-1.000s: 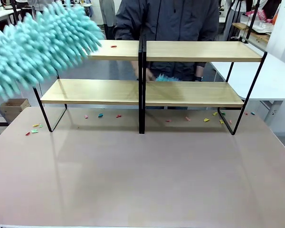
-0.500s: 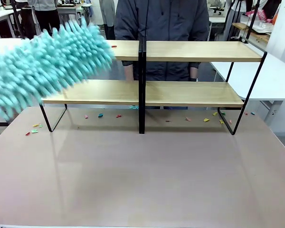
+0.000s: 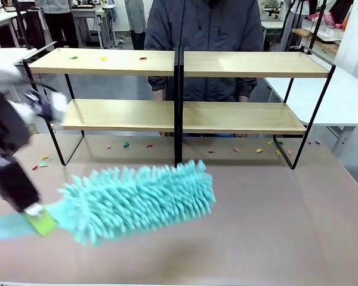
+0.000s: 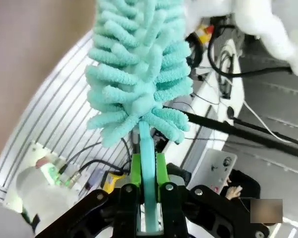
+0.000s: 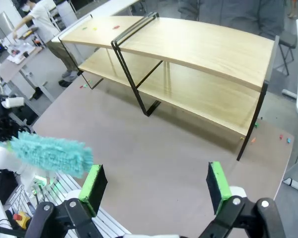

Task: Clean the shelves.
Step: Clean another randomly selected level of the Shelf with the Duster.

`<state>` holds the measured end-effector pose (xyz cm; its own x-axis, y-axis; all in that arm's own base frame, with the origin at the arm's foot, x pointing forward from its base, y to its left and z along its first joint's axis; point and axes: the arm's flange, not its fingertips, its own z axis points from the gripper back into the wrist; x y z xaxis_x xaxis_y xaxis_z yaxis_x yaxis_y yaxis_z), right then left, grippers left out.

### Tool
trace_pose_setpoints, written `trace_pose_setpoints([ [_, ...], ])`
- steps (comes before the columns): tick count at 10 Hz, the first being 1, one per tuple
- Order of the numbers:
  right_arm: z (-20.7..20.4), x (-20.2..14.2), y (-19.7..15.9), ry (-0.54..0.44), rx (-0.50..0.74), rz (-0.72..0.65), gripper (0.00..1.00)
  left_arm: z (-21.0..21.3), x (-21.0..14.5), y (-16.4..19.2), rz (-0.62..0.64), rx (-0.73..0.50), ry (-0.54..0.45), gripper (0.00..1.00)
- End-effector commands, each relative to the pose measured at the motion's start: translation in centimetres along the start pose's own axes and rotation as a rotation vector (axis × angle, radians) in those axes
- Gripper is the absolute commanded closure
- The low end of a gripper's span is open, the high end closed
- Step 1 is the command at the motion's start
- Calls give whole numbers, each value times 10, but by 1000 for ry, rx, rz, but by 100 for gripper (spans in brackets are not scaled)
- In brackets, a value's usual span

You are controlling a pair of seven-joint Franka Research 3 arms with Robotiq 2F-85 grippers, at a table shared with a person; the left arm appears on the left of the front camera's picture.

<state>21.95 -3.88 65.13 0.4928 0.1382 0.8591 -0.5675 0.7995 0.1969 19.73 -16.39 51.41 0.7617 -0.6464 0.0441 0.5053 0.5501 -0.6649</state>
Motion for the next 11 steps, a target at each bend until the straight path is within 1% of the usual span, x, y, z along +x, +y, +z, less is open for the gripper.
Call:
trace_pose_setpoints([
  [1, 0, 0, 0, -6, 14, 3, 0, -36, 45, 6, 95, 19, -101, 87],
  [2, 0, 0, 0, -6, 14, 3, 0, -55, 72, 11, 158, 53, -256, 87],
  [3, 0, 0, 0, -6, 14, 3, 0, -42, 80, 18, 270, 49, -99, 87],
  [4, 0, 0, 0, -6, 14, 3, 0, -42, 49, 9, 95, 45, -104, 87],
  [6, 0, 0, 0, -6, 14, 3, 0, -42, 49, 9, 95, 45, -104, 87],
  [7, 0, 0, 0, -6, 14, 3, 0, -51, 69, 17, 159, 61, -120, 87],
  [8, 0, 0, 0, -6, 14, 3, 0, -73, 94, 14, 206, 89, -130, 87],
  [9, 0, 0, 0, -6, 14, 3, 0, -87, 116, 10, 203, 56, -118, 87],
  [10, 0, 0, 0, -6, 14, 3, 0, -99, 130, 4, 180, 14, -126, 87],
  [11, 0, 0, 0, -6, 14, 3, 0, -106, 142, 3, 221, 12, -184, 87],
])
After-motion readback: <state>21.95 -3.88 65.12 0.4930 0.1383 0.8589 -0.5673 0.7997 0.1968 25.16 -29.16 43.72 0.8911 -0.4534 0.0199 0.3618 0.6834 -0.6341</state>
